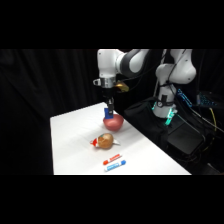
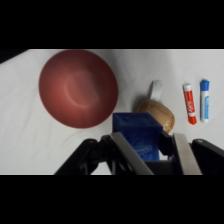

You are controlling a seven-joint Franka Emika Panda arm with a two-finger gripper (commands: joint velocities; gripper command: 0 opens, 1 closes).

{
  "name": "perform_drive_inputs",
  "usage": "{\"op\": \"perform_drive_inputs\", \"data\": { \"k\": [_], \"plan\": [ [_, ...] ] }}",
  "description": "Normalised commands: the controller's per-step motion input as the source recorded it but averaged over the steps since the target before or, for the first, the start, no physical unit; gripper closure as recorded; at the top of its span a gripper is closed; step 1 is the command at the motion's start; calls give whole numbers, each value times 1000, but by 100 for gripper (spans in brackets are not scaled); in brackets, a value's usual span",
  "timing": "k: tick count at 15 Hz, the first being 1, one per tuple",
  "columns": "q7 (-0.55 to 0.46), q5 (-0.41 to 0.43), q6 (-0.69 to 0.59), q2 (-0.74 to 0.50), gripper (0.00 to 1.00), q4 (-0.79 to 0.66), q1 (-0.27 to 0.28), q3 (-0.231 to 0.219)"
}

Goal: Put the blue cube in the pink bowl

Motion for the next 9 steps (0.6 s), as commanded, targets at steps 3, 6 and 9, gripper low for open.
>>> {"op": "perform_drive_inputs", "data": {
  "k": [3,6,9],
  "plan": [
    [-159,78,155,-465,71,-435,-104,-73],
    [-218,149,206,-246,71,-272,-93,-89],
    [-301,261,295,14,71,-132,-68,-115]
  ]
}}
